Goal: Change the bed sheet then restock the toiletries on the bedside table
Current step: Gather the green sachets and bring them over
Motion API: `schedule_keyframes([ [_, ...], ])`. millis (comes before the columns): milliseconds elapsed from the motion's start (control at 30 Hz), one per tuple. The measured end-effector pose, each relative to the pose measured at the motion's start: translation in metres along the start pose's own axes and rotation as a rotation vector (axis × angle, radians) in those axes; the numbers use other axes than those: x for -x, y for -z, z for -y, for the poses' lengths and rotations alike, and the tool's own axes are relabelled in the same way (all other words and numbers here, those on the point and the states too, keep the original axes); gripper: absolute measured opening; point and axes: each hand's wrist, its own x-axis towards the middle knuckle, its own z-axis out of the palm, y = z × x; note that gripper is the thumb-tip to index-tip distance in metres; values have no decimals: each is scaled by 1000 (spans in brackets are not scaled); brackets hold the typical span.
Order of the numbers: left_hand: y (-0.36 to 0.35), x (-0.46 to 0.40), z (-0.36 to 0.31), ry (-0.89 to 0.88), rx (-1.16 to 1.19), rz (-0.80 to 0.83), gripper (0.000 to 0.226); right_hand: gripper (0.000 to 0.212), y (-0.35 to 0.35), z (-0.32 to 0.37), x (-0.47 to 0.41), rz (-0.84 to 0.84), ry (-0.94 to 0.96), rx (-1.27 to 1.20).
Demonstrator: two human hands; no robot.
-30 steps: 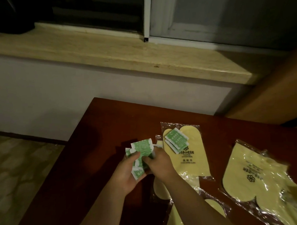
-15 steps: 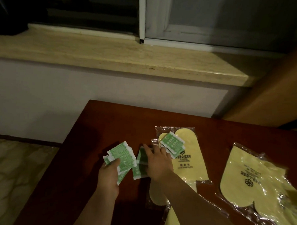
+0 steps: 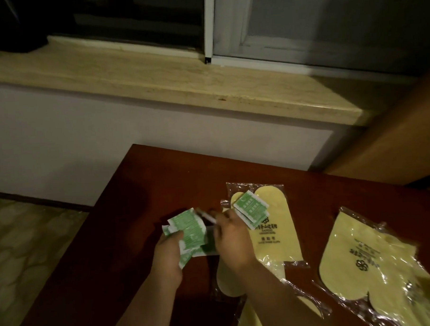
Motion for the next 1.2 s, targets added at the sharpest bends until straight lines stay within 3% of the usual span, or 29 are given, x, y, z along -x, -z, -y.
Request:
schedule_keyframes([
  [100, -11, 7, -1, 86, 233, 290, 31, 57, -11, 7, 12, 117, 41, -101],
  [167, -10, 5, -1, 103, 277, 367, 41, 68, -14, 5, 19, 134, -3, -163],
  [300, -6, 7, 0, 78, 212, 372, 29, 29, -9, 4, 21, 64, -55, -345],
  [367, -7, 12, -2, 39, 152, 360, 26, 23, -5, 3, 15, 32, -117, -343],
  [500, -10, 23, -11, -16, 52, 353, 27, 73, 15, 7, 5, 52, -142, -358],
  [633, -14, 46, -19, 34, 73, 483, 22, 38, 43, 21, 16, 141, -195, -542],
  [767, -24, 79, -24, 102, 56, 656, 24, 25, 72, 34, 53, -121, -367, -655],
  [967, -38, 159, 6, 154, -250, 981, 23, 38, 116, 67, 175, -645, -580, -652],
  [1200, 43, 334, 115, 271, -638, 1453, 19, 50, 105, 156, 415, -1224, -987, -321],
])
